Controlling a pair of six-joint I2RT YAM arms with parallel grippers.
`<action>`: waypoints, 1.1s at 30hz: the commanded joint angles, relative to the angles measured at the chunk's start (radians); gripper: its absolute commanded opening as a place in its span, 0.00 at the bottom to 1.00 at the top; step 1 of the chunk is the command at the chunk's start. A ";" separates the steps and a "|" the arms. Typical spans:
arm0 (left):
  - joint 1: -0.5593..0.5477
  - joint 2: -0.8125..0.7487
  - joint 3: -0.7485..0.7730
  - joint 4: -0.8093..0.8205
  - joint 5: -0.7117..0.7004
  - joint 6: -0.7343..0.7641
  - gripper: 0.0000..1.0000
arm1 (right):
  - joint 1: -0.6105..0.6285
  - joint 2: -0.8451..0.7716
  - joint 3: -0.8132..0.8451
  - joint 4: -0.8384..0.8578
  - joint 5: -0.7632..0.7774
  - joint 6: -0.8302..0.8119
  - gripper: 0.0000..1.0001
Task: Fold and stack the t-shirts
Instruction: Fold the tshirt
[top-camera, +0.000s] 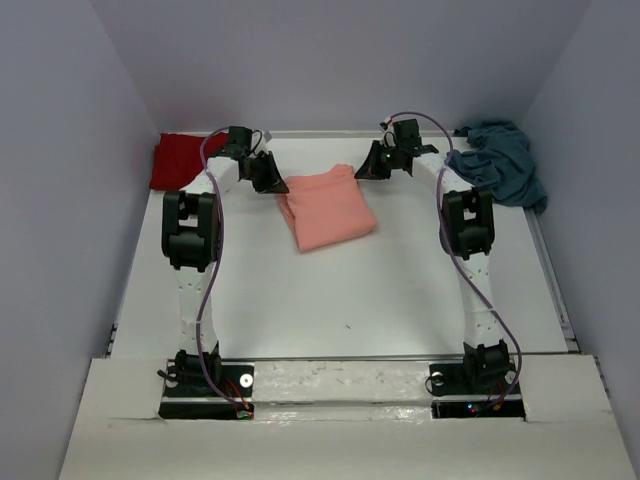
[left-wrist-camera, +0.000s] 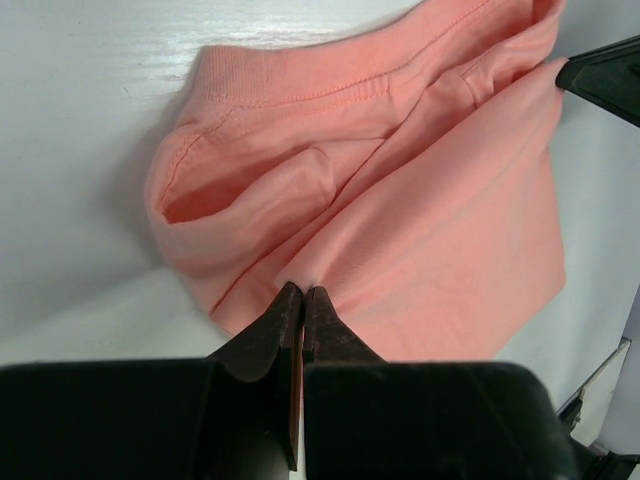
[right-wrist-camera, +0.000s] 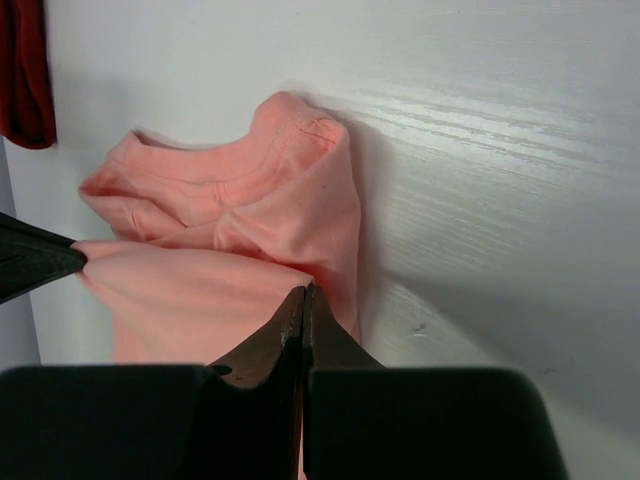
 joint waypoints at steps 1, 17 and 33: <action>0.023 -0.037 -0.037 -0.005 -0.025 0.027 0.09 | -0.011 0.014 0.041 0.058 0.027 -0.002 0.00; 0.023 -0.054 -0.111 0.032 -0.012 0.018 0.10 | -0.011 -0.030 -0.012 0.059 0.062 -0.002 0.67; 0.023 -0.037 -0.062 0.030 0.014 0.010 0.10 | -0.011 -0.329 -0.267 -0.031 -0.178 0.008 0.16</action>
